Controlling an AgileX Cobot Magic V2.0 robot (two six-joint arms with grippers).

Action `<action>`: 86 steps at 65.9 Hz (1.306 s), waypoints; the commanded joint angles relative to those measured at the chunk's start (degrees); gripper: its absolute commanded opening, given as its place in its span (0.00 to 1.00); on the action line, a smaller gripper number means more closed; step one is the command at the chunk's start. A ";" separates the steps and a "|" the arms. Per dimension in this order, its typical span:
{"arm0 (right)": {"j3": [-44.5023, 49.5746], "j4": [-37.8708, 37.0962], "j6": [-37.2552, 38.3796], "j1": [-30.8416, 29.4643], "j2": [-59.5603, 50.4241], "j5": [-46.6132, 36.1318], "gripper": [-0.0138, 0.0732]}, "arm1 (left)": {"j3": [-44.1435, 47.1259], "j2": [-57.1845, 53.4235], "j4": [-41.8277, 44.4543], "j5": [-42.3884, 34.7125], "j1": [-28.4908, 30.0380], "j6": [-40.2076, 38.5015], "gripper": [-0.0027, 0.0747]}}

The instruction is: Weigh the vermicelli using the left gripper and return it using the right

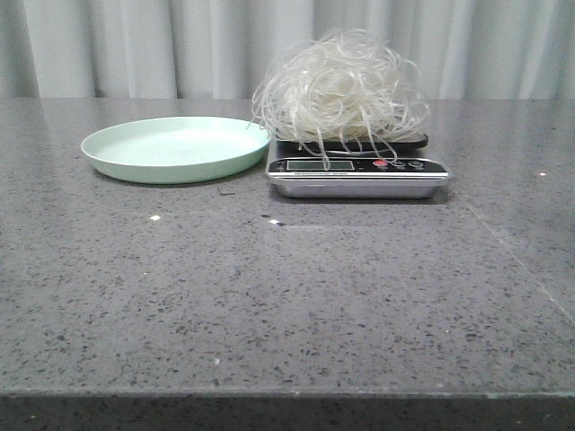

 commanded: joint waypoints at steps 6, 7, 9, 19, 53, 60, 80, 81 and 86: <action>-14.35 0.67 -0.36 6.66 11.55 1.68 0.85 | -1.57 0.42 -1.03 -4.86 0.03 0.06 0.20; -15.41 0.67 -0.36 7.25 12.61 2.09 0.85 | -1.57 0.42 -1.03 -4.86 0.03 0.06 0.20; -17.51 0.67 -0.36 7.88 14.78 2.93 0.85 | -1.57 0.42 -1.03 -4.86 0.03 0.06 0.20; -28.99 0.67 -0.36 8.63 26.86 8.98 0.85 | -1.57 0.42 -1.03 -4.86 0.03 0.06 0.20; -53.55 -4.41 -0.36 8.63 56.90 29.96 0.85 | -1.57 0.42 -1.03 -4.86 0.03 0.06 0.20; -54.93 -4.90 -0.36 8.63 59.93 35.33 0.84 | -1.57 0.42 -1.03 -4.86 0.03 0.06 0.20; -59.44 -4.11 -0.41 8.63 60.33 38.76 0.37 | -1.57 0.42 -1.03 -4.86 0.03 0.06 0.20; -60.38 -3.70 -0.41 8.63 60.08 38.82 0.37 | -1.57 0.42 -1.03 -4.86 0.03 0.06 0.20; -63.74 -2.60 -0.41 8.84 59.11 38.42 0.35 | -1.57 0.42 -1.03 -4.86 0.03 0.06 0.20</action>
